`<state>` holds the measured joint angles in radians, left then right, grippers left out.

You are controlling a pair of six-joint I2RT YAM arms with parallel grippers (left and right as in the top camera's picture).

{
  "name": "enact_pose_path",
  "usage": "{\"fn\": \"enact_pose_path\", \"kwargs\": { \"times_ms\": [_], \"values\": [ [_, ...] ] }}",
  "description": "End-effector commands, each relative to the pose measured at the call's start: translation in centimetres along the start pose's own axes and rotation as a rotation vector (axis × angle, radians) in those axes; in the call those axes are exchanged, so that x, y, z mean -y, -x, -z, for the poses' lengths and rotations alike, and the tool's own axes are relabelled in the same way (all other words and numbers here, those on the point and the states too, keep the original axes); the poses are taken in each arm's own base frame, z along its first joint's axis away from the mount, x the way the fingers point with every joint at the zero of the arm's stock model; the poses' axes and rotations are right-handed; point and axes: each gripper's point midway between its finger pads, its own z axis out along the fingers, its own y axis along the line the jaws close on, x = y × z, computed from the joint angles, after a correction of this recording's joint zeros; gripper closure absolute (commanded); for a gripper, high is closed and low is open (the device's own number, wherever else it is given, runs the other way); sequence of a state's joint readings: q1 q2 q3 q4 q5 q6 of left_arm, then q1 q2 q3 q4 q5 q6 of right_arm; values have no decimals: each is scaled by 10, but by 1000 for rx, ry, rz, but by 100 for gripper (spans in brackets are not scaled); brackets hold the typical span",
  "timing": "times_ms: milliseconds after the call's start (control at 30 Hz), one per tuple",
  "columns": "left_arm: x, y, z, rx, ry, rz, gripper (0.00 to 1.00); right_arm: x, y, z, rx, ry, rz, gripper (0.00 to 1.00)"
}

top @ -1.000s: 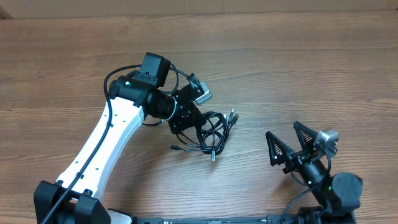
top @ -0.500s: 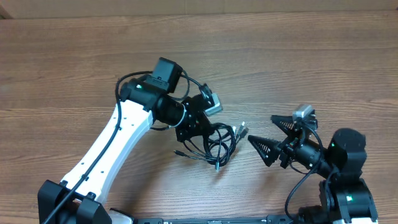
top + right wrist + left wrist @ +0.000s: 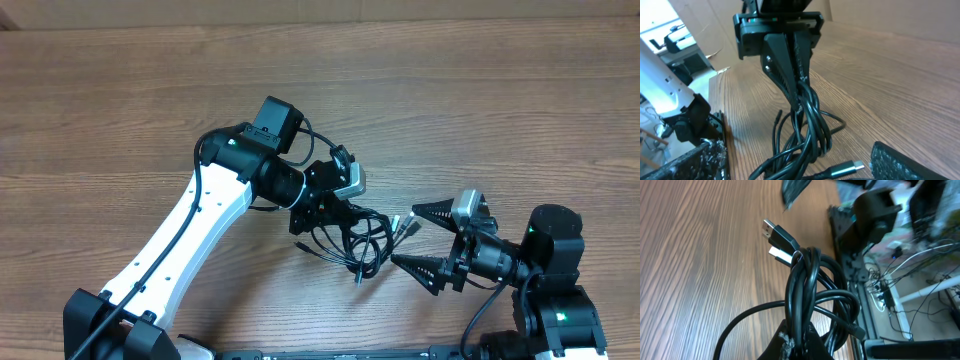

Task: Untangle cables
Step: 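Move the open right gripper toward the cables hanging from the left gripper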

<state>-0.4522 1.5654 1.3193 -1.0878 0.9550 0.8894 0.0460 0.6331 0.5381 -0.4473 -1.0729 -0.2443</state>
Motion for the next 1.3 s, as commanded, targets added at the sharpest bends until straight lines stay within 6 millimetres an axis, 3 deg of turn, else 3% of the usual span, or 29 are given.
{"fn": "enact_pose_path", "kwargs": {
  "times_ms": [0,233,433,467,700,933,1033,1067,1267],
  "values": [
    [20,30,7,124,-71,-118,96,-8,11,2,22,27,83,9],
    [26,35,6,144,-98,-126,96,-7,13,3,25,26,91,14],
    [22,36,3,138,-80,-144,96,-6,14,3,29,16,101,14],
    [20,36,3,135,-72,-131,96,-4,14,3,29,8,102,2],
    [-11,37,4,98,52,113,96,3,15,3,25,-32,96,0],
    [-53,55,12,180,224,444,96,4,18,3,36,-40,90,0],
    [-59,67,16,228,235,470,96,14,21,4,42,-97,32,0],
    [-62,72,17,248,241,475,96,26,22,5,46,-164,-27,0],
    [-79,68,22,262,335,578,96,67,23,17,94,-406,-246,0]
  ]
}}
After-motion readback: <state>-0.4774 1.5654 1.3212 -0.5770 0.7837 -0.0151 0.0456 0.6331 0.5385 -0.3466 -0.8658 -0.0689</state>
